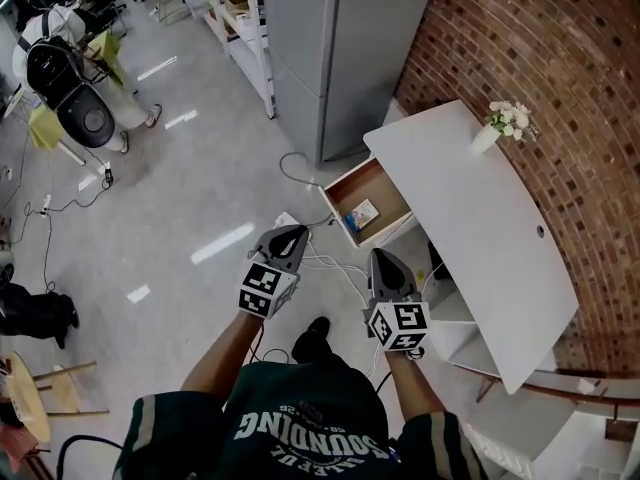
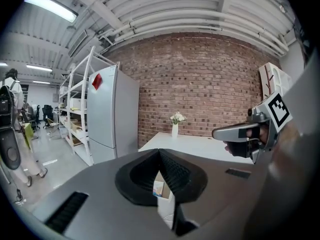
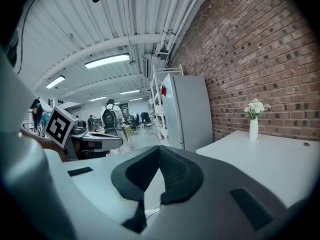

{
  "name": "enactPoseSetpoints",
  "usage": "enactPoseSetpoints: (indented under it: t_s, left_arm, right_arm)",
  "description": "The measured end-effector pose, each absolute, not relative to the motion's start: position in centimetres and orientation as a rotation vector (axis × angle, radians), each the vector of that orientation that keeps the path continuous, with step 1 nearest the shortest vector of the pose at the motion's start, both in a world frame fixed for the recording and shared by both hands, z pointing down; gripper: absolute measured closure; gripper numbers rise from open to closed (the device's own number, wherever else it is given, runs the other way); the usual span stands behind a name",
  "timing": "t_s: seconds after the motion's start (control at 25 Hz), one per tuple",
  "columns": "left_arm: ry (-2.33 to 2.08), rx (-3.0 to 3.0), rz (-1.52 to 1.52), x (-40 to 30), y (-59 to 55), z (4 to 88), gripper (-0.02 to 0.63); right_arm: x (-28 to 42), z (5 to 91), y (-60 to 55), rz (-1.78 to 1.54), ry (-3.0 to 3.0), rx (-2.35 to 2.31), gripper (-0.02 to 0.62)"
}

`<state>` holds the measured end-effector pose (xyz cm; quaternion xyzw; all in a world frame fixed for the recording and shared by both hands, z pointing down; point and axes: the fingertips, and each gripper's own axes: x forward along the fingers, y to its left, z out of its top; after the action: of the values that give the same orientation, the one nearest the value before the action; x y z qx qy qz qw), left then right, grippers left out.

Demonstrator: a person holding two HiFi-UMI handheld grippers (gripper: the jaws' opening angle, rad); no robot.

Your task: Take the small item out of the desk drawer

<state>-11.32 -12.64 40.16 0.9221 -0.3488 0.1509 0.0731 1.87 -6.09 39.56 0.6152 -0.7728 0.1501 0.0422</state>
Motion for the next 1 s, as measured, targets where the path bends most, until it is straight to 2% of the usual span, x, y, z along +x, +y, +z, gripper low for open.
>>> enactPoseSetpoints:
  t_s: [0.48, 1.0]
  left_arm:
    - [-0.976, 2.785, 0.484, -6.2, -17.8, 40.7, 0.591]
    - [-0.887, 2.832, 0.495, -4.4, -20.6, 40.4, 0.591]
  right_arm:
    - [7.1, 39.8, -10.3, 0.490, -2.318, 1.949, 0.572]
    - [7.1, 40.0, -11.9, 0.509, -2.283, 2.010, 0.572]
